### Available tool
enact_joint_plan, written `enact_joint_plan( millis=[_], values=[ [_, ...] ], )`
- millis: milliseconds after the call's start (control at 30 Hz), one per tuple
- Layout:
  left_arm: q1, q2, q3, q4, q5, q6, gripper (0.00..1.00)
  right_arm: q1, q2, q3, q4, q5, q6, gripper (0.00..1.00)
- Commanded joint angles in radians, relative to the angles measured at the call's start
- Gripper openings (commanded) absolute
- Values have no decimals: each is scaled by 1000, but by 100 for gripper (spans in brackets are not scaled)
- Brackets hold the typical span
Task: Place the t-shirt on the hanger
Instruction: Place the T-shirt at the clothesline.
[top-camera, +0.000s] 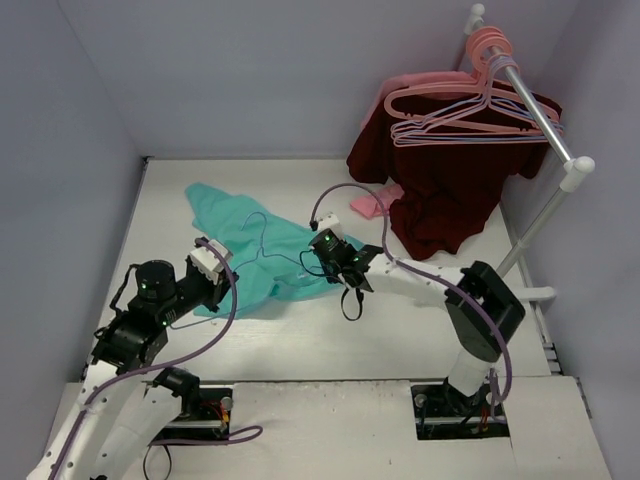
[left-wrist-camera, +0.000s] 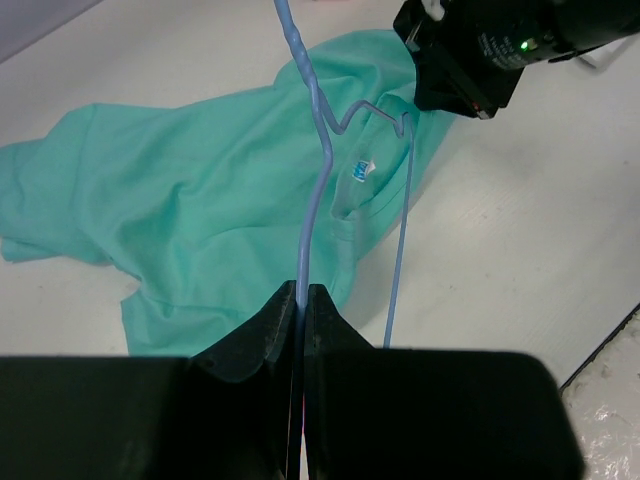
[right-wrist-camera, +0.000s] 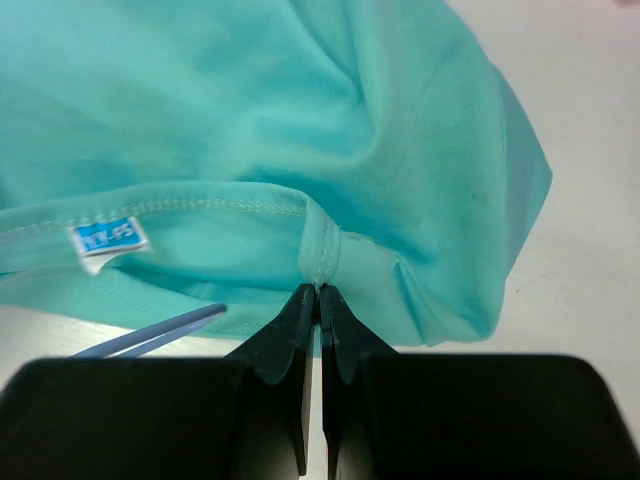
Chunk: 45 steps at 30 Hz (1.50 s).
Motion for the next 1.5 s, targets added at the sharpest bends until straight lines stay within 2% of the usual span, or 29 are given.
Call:
enact_joint_plan(
  millis=[0, 233, 433, 700, 967, 1233, 1367, 1467],
  values=[
    [-20, 46, 7, 191, 31, -39, 0, -18, -112, 11, 19, -80, -55, 0],
    [-32, 73, -27, 313, 5, -55, 0, -35, -154, 29, 18, -168, -89, 0],
    [-33, 74, -89, 442, -30, -97, 0, -35, -177, 37, 19, -185, -105, 0],
    [-33, 69, -172, 610, 157, -153, 0, -45, -231, 97, 0, -200, -192, 0],
    [-33, 92, -154, 784, 207, -195, 0, -44, -285, 284, -39, -304, -367, 0],
    [-33, 148, -34, 907, 200, -232, 0, -43, -307, 497, -98, -485, -576, 0],
    [-33, 192, 5, 998, 165, -281, 0, -33, -274, 577, -103, -538, -598, 0],
    [-33, 242, 7, 1142, 156, -346, 0, -24, -243, 616, -105, -553, -620, 0]
  ],
)
